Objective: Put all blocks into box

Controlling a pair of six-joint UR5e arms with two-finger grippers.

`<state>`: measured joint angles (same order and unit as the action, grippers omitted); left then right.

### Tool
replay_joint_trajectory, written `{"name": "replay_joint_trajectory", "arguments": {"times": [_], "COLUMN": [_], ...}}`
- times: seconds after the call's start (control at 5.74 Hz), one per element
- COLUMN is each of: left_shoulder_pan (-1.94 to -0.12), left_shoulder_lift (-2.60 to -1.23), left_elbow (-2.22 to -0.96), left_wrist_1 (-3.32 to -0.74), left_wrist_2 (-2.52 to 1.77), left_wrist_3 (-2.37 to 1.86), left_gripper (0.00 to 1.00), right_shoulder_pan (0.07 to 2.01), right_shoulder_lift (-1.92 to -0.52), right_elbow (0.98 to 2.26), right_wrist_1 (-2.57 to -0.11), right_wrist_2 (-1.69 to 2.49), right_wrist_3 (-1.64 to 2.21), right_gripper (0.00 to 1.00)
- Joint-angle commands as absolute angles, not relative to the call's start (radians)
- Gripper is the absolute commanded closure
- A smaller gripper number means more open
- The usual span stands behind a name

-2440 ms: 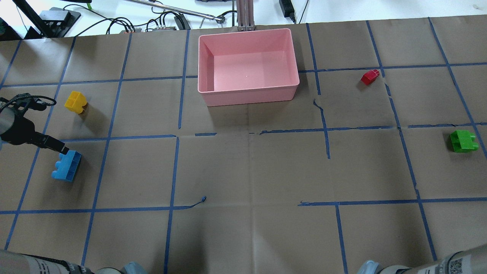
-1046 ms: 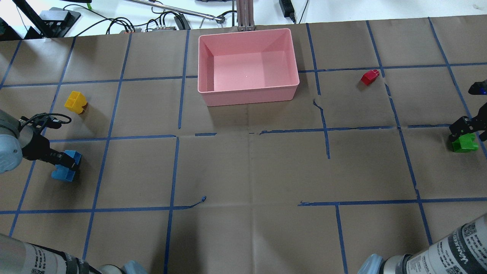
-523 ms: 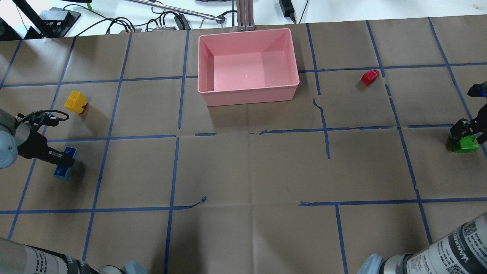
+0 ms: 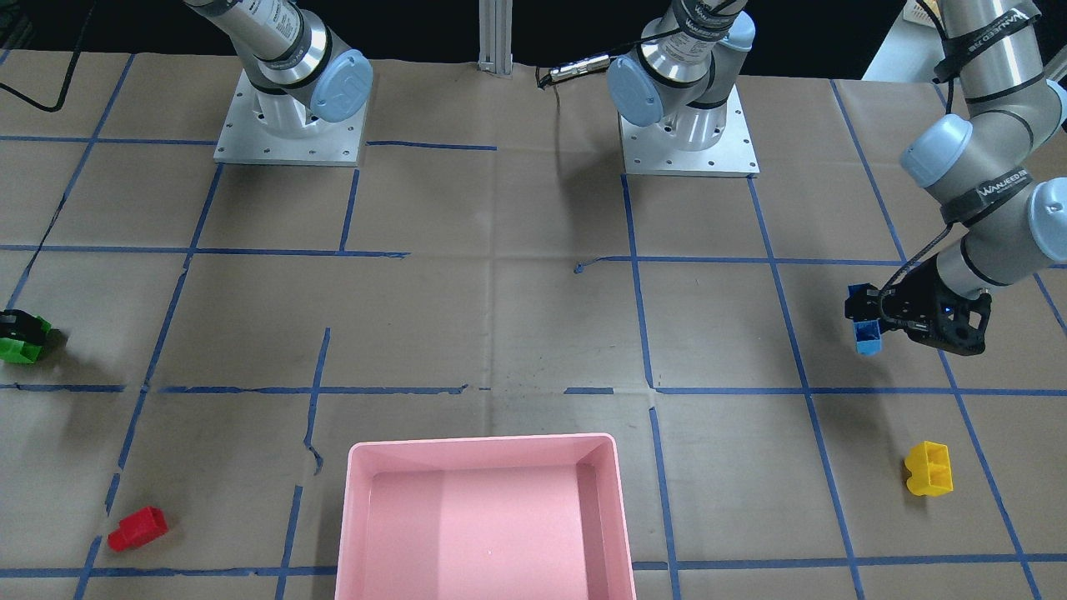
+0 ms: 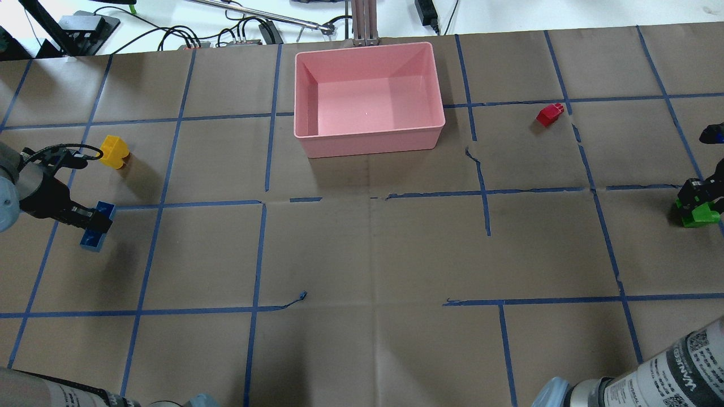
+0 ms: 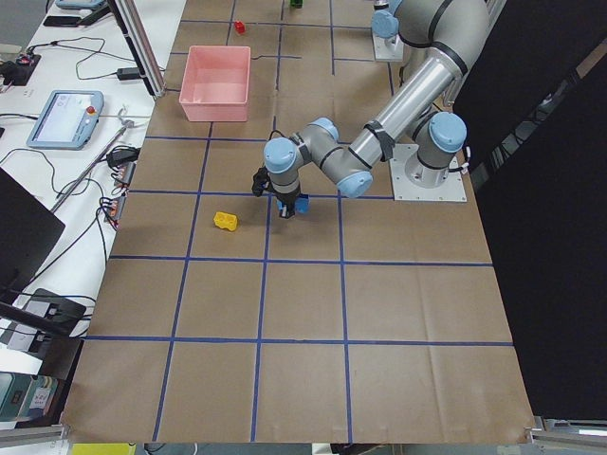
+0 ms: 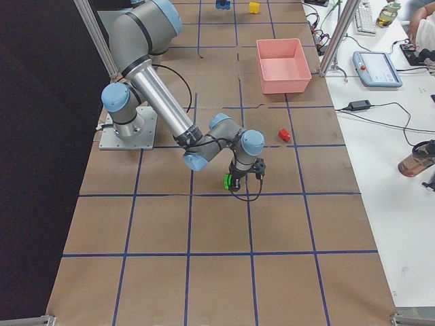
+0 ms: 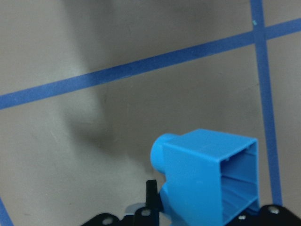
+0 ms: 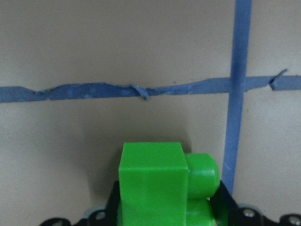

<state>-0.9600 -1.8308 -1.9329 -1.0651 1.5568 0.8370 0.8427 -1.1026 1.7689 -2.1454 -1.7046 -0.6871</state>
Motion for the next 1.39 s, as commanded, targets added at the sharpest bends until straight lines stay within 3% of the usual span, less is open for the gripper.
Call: {"name": "replay_joint_trajectory", "arguments": {"times": [0.0, 0.35, 0.7, 1.05, 1.22], "left_shoulder_pan": [-1.148, -1.398, -1.605, -1.712, -1.720], "left_shoulder_lift": [-1.802, -1.851, -2.105, -2.256, -2.287], "left_elbow": [-1.849, -1.696, -1.339, -1.148, -1.161], "left_wrist_1": [-1.174, -1.183, -1.189, -1.158, -1.148], "left_wrist_2": [1.549, 1.493, 1.433, 1.387, 1.393], "left_wrist_3": [0.482, 0.216, -0.114, -0.302, -0.296], "left_gripper": [1.00, 1.00, 1.00, 1.00, 0.13], "right_shoulder_pan": [0.856, 0.955, 1.099, 1.231, 1.302], "right_shoulder_lift": [-1.156, -1.222, -1.217, -1.210, -1.210], "right_elbow": [1.715, 1.541, 1.332, 1.276, 1.263], "right_wrist_1": [-2.138, -1.869, -1.589, -1.560, -1.560], "right_wrist_2": [-1.695, -1.689, -1.651, -1.623, -1.618], "right_wrist_3": [-0.686, -0.529, -0.317, -0.191, -0.096], "right_gripper": [0.61, 0.61, 0.61, 0.61, 0.61]}}
